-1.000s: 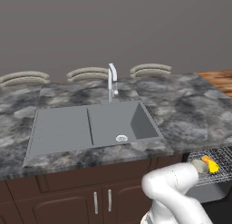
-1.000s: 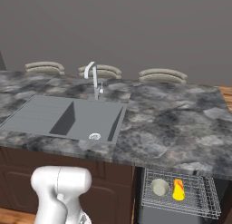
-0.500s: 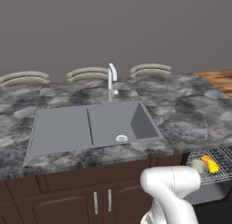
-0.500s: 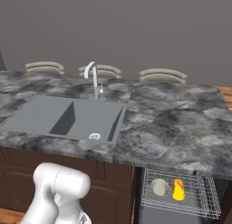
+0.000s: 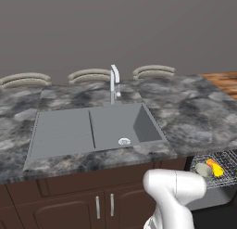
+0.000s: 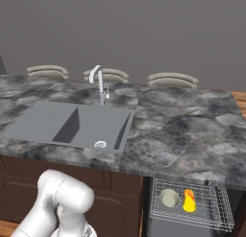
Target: Pick up the cup and bowl from the counter, place them in the dishwasher, and close the dishwasher door.
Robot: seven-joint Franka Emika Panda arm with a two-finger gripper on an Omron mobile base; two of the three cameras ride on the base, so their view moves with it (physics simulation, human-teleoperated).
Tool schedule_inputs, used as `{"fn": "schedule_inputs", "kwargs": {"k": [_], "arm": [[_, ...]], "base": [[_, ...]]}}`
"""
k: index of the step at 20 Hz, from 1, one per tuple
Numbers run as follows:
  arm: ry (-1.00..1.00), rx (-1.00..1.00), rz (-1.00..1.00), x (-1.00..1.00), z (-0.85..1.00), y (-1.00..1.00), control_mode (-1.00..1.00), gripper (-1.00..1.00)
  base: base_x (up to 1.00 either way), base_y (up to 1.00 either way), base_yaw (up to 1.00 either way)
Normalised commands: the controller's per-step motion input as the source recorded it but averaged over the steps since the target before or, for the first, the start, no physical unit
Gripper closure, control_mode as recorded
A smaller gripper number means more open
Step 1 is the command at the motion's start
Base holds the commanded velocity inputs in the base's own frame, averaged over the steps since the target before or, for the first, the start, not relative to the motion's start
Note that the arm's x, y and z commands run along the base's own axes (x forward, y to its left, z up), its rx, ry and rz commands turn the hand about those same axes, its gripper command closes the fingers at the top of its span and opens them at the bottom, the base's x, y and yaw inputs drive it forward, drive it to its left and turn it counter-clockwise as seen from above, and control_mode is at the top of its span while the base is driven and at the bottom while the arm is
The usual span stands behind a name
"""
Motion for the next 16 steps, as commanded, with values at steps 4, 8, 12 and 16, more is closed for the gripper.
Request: {"fn": "schedule_inputs", "kwargs": {"k": [4, 8, 12, 16], "arm": [[-0.14, -0.02, 0.00, -0.45, -0.45, 0.05, -1.00, -1.00], [-0.14, 0.00, 0.01, -0.26, -0.39, -0.01, -1.00, -1.00], [-0.10, -0.04, 0.04, -0.03, -0.42, -0.16, -1.00, -1.00], [-0.08, -0.11, 0.05, 0.00, -0.48, -0.24, -1.00, -1.00]], "base": [[0.00, 0.00, 0.00], [0.00, 0.00, 0.00], [0.00, 0.00, 0.00], [0.00, 0.00, 0.00]]}}
